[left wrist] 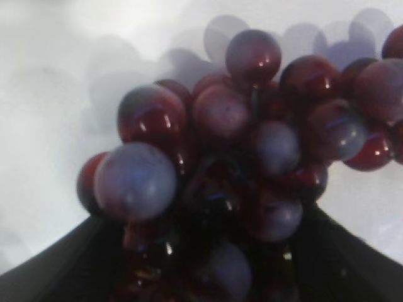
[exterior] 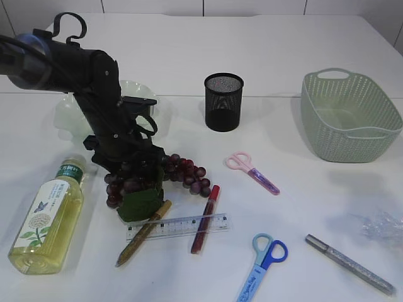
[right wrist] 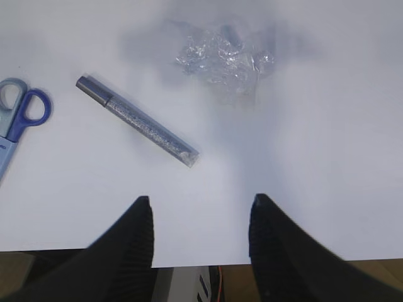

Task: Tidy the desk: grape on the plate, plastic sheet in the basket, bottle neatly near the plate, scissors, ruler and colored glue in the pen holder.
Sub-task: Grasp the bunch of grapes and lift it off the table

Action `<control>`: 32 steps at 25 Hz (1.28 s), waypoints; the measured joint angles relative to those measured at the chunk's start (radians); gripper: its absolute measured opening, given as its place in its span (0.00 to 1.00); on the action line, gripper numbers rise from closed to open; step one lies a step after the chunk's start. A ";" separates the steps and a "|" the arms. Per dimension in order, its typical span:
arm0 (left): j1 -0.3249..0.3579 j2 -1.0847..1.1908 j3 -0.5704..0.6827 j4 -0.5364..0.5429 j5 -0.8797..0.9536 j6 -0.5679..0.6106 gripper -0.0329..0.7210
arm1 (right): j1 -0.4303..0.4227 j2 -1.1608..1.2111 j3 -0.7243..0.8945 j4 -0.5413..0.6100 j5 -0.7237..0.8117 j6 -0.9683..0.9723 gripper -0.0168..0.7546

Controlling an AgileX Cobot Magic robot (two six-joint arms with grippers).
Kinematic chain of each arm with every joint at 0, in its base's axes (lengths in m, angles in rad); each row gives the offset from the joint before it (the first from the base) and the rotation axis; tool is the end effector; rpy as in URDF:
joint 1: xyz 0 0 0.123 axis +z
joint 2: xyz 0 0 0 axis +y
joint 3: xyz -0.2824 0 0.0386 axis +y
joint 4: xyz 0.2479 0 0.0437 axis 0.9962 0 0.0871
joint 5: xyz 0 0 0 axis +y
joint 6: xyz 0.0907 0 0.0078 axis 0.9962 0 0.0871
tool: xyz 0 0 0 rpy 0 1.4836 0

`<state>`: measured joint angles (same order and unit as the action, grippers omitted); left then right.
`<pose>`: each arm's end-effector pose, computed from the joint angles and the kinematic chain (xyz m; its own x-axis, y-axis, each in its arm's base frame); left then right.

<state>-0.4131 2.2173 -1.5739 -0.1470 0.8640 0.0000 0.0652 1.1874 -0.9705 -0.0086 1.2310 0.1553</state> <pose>0.3984 -0.1857 0.1220 -0.9403 0.3083 -0.1441 0.3263 0.9370 -0.1244 0.2001 0.0123 0.2996 -0.9743 0.0886 -0.2073 0.0855 0.9961 0.0238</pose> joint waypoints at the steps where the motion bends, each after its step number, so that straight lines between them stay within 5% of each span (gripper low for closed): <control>1: 0.000 0.004 0.000 0.000 -0.001 0.000 0.83 | 0.000 0.000 0.000 0.000 0.000 -0.002 0.54; 4: 0.000 0.007 0.000 0.002 -0.005 0.000 0.74 | 0.000 0.000 -0.002 0.000 0.000 -0.004 0.54; 10: 0.000 0.007 -0.002 0.002 -0.005 -0.019 0.30 | 0.000 0.000 -0.024 0.000 0.000 -0.013 0.54; 32: -0.076 -0.096 -0.067 0.026 0.077 -0.019 0.22 | 0.000 0.000 -0.029 0.000 -0.002 -0.023 0.54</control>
<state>-0.4887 2.1213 -1.6404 -0.1215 0.9409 -0.0188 0.0652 1.1874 -0.9990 -0.0086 1.2290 0.1319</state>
